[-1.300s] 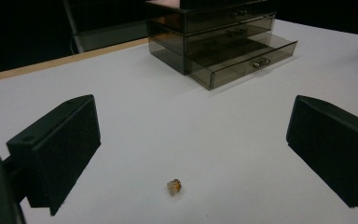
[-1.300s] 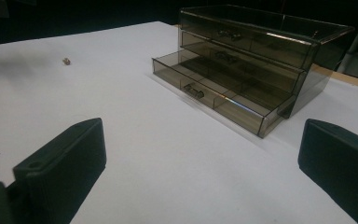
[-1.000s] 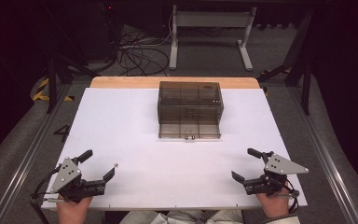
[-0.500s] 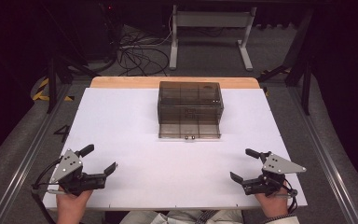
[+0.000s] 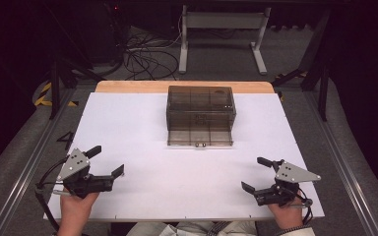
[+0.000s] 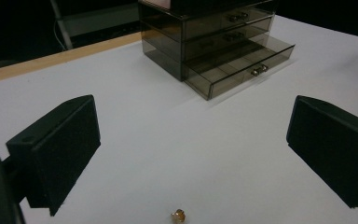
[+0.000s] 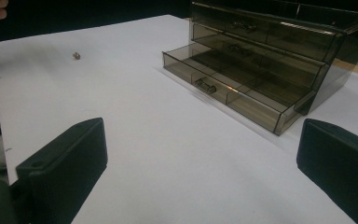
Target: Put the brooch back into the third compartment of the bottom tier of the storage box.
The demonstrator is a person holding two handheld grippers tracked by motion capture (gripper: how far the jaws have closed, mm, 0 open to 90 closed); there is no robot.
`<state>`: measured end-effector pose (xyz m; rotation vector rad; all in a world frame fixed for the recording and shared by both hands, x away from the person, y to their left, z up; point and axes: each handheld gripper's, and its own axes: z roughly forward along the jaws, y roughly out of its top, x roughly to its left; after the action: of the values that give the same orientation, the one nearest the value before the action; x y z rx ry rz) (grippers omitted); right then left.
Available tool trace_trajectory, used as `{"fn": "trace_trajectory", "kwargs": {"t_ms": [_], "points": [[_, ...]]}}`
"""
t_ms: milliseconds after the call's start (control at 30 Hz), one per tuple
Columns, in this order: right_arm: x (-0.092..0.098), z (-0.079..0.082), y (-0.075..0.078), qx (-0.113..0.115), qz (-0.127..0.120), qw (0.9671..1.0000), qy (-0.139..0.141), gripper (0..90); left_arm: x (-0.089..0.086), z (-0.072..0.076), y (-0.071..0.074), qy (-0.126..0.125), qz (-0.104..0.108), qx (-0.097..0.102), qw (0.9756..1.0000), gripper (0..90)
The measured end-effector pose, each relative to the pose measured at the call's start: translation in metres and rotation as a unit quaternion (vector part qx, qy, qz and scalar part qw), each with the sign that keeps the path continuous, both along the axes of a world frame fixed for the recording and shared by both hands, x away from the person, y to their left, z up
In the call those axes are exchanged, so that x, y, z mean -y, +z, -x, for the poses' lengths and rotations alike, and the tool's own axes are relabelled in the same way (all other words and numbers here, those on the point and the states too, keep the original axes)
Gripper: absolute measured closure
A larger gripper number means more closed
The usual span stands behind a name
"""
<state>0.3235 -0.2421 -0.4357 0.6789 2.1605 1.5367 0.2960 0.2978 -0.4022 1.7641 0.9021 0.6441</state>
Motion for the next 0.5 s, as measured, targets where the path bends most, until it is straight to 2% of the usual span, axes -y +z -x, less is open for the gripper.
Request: {"fn": "trace_trajectory", "kwargs": {"t_ms": [167,367,500], "points": [[0.0,0.0,0.0,-0.002,0.002,1.0,0.0,2.3,0.0,-0.004,0.001,-0.001,0.006,-0.001,1.0,3.0],[0.0,-0.001,0.0,-0.003,-0.002,1.0,0.0,2.3,0.004,-0.009,0.006,-0.003,-0.018,-0.009,0.9998,3.1],[0.001,-0.001,-0.001,-0.004,-0.002,1.0,0.0,2.3,0.005,-0.011,0.007,-0.006,-0.013,-0.011,0.9998,3.0]]}}
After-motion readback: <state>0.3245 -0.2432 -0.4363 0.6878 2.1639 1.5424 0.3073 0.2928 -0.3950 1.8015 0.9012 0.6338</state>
